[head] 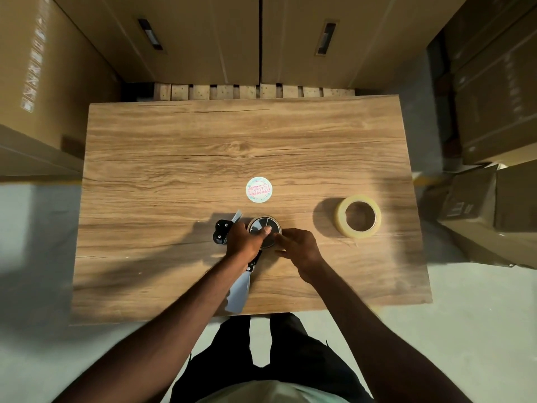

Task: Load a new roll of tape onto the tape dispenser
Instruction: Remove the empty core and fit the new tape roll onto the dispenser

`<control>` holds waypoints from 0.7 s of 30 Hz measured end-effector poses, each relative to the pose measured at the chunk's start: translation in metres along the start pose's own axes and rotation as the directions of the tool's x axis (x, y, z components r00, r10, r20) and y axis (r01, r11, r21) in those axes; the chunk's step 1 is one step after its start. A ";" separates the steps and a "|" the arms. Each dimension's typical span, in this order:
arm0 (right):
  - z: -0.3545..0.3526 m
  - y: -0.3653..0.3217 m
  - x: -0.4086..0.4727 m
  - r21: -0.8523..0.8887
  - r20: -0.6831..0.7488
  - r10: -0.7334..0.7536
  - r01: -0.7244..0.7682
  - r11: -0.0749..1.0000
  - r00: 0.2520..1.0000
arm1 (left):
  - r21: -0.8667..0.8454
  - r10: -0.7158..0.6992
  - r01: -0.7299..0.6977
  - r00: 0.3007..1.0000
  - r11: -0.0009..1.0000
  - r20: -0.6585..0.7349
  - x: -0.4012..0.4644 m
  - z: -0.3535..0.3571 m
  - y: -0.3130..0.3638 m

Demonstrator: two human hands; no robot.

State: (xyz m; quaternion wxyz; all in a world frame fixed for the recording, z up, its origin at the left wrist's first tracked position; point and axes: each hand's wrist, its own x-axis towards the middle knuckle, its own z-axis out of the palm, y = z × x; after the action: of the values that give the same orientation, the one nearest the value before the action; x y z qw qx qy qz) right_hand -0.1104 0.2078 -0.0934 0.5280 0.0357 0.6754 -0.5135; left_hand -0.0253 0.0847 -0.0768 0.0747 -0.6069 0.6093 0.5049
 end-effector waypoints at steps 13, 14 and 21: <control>0.001 0.011 0.003 -0.201 -0.147 -0.031 0.001 0.980 0.989 | 0.037 -0.039 0.041 0.997 0.998 -0.064 -0.012 0.011 0.004; 0.001 0.010 0.004 -0.240 -0.154 -0.045 0.007 0.971 0.987 | 0.040 -0.038 0.041 0.997 0.998 -0.072 -0.013 0.011 0.003; 0.005 0.000 0.001 -0.457 -0.210 -0.159 0.047 0.888 0.965 | 0.067 0.029 -0.021 0.992 0.998 -0.123 -0.018 0.010 -0.003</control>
State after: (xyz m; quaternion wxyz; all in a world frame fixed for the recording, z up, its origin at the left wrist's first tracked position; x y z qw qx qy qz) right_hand -0.1077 0.2036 -0.0933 0.4078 -0.0608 0.8354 -0.3635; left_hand -0.0236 0.1044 -0.0699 0.0503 -0.6265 0.6366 0.4469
